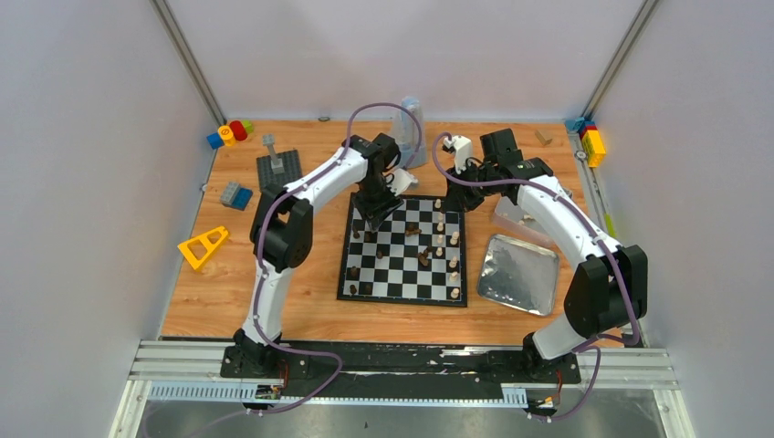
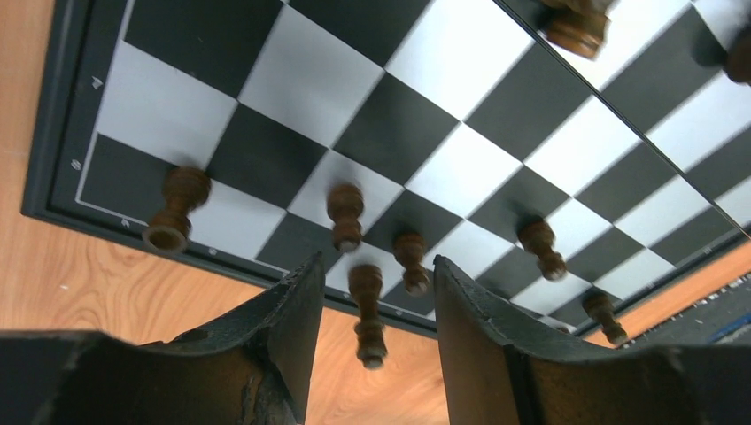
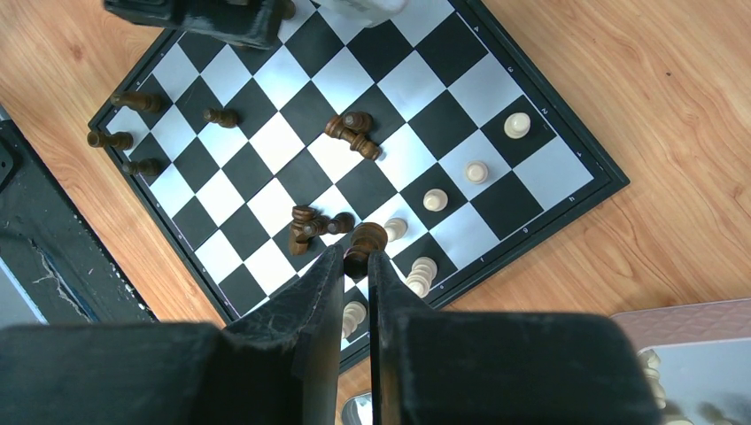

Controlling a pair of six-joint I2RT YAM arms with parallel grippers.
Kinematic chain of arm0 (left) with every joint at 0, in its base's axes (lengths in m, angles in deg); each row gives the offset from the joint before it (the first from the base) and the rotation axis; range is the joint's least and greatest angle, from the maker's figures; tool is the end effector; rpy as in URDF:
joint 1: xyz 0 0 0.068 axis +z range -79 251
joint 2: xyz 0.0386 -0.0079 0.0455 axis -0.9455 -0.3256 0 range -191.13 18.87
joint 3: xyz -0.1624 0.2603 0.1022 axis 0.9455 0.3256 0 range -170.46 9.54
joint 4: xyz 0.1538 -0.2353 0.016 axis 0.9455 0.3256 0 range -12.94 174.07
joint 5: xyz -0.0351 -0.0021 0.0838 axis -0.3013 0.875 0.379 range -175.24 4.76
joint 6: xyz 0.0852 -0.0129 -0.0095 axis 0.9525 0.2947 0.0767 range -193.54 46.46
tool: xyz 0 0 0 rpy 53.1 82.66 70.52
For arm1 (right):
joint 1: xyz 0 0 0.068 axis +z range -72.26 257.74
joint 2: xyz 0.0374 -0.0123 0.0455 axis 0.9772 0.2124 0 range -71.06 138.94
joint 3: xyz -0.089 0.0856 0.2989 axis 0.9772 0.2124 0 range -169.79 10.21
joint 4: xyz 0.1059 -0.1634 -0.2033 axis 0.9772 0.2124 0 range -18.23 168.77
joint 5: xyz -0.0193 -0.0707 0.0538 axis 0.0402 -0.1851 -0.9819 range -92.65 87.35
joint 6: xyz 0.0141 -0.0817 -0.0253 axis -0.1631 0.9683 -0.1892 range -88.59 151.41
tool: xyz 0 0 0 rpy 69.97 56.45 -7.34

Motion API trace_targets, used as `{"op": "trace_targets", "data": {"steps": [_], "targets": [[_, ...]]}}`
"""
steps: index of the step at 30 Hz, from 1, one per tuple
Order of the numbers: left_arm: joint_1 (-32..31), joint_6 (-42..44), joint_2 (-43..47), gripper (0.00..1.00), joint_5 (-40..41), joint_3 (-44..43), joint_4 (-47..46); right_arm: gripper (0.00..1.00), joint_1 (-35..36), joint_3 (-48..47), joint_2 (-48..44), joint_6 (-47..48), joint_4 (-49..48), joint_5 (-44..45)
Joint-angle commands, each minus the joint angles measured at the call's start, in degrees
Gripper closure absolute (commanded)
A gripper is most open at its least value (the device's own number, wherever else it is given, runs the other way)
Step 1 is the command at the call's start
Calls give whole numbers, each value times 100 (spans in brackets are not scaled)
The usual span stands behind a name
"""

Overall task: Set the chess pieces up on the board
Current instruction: Place the chess piece on the chessboard, then adjust the chess piece on the chessboard.

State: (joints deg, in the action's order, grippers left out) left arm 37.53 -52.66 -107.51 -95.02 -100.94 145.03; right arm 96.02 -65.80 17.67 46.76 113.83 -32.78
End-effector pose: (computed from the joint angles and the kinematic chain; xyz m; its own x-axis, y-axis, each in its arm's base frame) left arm 0.4066 -0.2843 0.2040 -0.5759 0.8017 -0.1599 0.8175 0.5633 -0.1197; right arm 0.3363 0.1516 0.3148 -0.6035 -0.4404 -0.6647 -0.7320 0.6365 0.2428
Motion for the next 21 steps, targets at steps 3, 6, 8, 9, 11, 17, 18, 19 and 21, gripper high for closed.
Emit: {"op": "trace_targets", "data": {"steps": [3, 6, 8, 9, 11, 17, 18, 19, 21], "targets": [[-68, -110, 684, 43, -383, 400, -82, 100, -18, -36, -146, 90, -216, -169], [-78, -126, 727, 43, -409, 645, -173, 100, -20, -37, -145, 91, -215, -169], [-79, -133, 729, 43, -424, 774, -223, 100, -20, -37, -143, 91, -216, -162], [-87, -135, 721, 44, -426, 804, -257, 100, -19, -37, -137, 91, -216, -160], [-82, -141, 716, 45, -428, 892, -305, 100, -22, -37, -127, 91, -216, -164], [-92, -137, 628, 49, -441, 959, -386, 100, -18, -55, -81, 91, -202, -170], [-92, -139, 608, 50, -449, 958, -392, 100, -21, -50, -77, 91, -207, -175], [-95, -138, 603, 52, -469, 951, -394, 100, -20, -54, -69, 91, -207, -176], [-98, -137, 586, 56, -508, 949, -385, 100, -18, -48, -61, 91, -202, -177]]}}
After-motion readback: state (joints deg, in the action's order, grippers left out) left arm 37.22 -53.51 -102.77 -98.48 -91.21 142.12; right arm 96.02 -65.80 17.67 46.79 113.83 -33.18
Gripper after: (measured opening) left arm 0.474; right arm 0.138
